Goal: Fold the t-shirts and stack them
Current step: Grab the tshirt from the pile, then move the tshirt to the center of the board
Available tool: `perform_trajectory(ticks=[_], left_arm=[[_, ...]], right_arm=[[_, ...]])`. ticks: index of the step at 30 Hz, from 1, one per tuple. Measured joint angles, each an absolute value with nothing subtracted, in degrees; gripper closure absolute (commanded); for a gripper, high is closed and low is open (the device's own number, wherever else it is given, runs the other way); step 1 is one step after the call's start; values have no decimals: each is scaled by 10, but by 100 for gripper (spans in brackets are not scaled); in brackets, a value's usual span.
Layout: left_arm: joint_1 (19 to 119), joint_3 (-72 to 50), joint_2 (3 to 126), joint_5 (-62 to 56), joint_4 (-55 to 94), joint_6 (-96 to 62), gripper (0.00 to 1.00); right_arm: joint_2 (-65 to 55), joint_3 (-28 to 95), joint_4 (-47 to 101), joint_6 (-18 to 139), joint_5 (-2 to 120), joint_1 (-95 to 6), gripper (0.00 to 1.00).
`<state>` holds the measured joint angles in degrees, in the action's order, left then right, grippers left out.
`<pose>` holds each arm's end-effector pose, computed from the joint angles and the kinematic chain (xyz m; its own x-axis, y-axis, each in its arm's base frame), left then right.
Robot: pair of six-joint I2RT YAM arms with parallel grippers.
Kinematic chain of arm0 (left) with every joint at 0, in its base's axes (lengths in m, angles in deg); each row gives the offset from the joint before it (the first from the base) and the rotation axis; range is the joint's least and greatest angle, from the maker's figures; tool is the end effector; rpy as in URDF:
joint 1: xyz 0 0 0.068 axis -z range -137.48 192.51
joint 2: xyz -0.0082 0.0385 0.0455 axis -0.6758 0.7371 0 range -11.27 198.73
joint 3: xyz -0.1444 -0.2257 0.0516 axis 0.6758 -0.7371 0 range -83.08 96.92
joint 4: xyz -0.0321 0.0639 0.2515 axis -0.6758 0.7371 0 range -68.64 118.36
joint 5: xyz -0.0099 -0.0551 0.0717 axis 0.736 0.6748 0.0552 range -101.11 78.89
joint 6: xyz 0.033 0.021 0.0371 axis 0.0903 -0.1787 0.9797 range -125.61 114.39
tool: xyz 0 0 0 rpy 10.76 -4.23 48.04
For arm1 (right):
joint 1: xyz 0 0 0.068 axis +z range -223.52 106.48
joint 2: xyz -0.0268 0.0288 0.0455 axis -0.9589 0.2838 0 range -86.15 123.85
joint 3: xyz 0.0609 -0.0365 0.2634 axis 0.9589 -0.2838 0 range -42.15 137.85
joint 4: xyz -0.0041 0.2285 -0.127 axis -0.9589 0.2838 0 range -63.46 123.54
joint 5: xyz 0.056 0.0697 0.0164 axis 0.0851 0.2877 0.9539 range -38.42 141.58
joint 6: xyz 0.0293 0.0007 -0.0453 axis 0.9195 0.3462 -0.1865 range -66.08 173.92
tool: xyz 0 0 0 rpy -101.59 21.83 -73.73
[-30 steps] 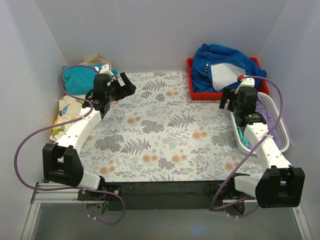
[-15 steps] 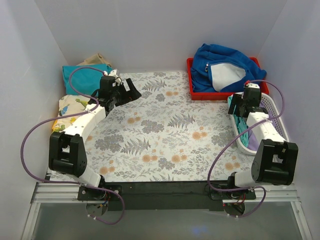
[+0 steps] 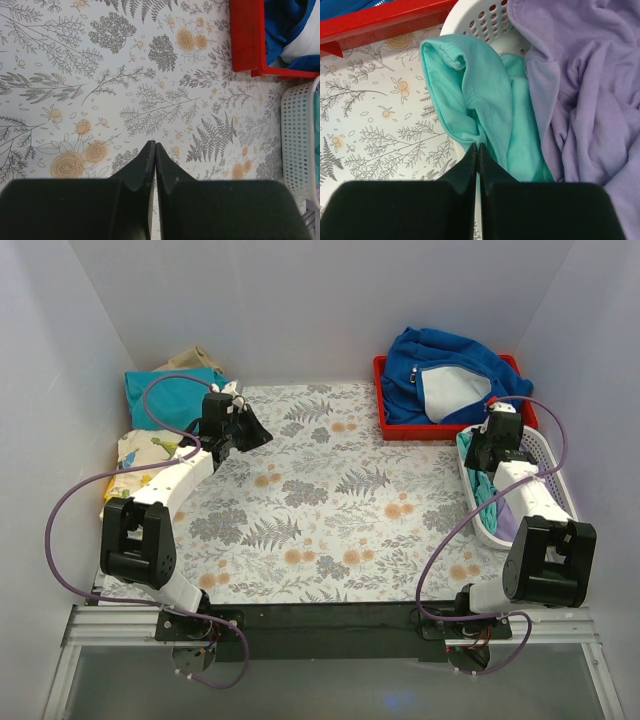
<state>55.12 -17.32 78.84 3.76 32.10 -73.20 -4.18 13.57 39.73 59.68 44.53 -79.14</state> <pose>0.3466 -0.0868 0.2688 -0.5984 -0.7817 -0.1755 -0.3601 0.4581 -0.8127 0.3119 -0.0351 0.2509 -0.6098 0.1602 -0.7762 0.2540 0.9672 0.0000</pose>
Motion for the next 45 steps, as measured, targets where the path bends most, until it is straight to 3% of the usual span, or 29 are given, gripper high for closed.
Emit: perform_trajectory(ticks=[6,7,9,10,15,25,34,38,45], left_arm=[[551,-173,792,41,321,-730,98],[551,-173,792,42,321,-730,88],[551,-173,792,42,321,-725,18],[551,-173,792,42,321,-729,9],[551,-173,791,42,323,-734,8],[551,-173,734,34,335,-737,8],[551,-178,654,2,338,-738,7],[551,-180,641,-14,338,-740,7],[546,-200,618,-43,349,-744,7]], right_arm=[[-97,120,388,597,489,-791,99],[-118,117,385,597,503,-791,99],[-158,116,383,597,526,-791,99],[-183,116,379,597,540,-791,99],[-280,141,372,598,630,-791,99],[-304,329,369,662,935,-774,99],[-313,395,38,940,1158,-741,99],[-278,436,-110,1064,1191,-692,99],[-159,546,-200,1133,1192,-523,99]])
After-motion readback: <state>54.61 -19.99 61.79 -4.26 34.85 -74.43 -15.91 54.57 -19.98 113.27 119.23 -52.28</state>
